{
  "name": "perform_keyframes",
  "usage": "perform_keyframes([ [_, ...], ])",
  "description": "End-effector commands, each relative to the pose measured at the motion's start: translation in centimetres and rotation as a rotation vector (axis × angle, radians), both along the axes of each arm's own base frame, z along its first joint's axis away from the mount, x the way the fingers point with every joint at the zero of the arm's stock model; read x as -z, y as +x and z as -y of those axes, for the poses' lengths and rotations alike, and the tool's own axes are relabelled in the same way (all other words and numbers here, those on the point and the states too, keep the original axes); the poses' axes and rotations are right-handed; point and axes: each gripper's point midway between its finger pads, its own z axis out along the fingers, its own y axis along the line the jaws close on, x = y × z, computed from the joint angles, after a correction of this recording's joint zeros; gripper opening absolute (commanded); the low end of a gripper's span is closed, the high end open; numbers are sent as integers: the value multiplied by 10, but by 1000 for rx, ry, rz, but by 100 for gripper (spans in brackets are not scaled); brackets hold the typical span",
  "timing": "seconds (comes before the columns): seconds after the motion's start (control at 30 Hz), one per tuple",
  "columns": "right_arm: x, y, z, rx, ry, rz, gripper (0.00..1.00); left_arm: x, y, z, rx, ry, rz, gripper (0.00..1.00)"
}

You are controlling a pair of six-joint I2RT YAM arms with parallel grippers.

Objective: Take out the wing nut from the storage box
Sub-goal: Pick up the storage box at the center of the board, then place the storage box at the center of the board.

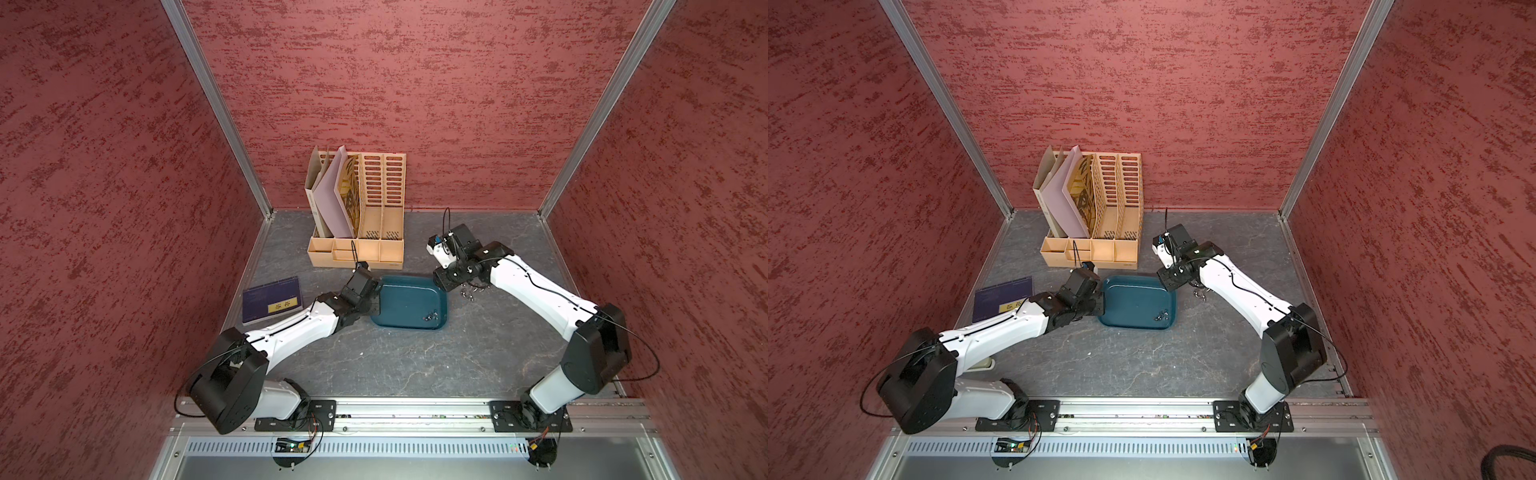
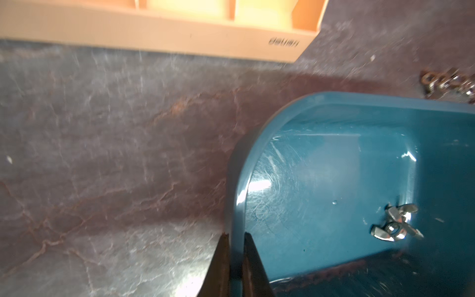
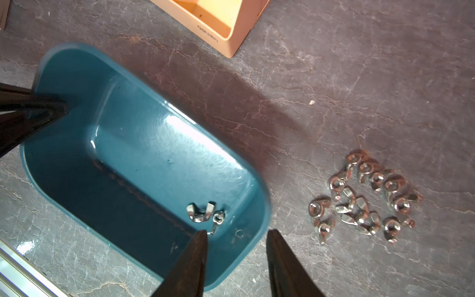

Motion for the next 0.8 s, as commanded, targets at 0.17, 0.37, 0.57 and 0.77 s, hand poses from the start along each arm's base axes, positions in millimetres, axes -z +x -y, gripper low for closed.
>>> perform_keyframes([
  [0.17,8,-11,-2,8,-41,4,43,-12,18,-6,-144,54,4,0],
  [0.37,9,-5,7,109,-78,-37,44,-6,-1,-2,-184,11,-189,0],
  [0.57,21,-4,34,265,-118,-67,47,3,-25,1,-226,-71,-311,1],
  [0.77,40,3,31,252,-126,-83,47,14,-31,2,-242,-74,-360,9],
])
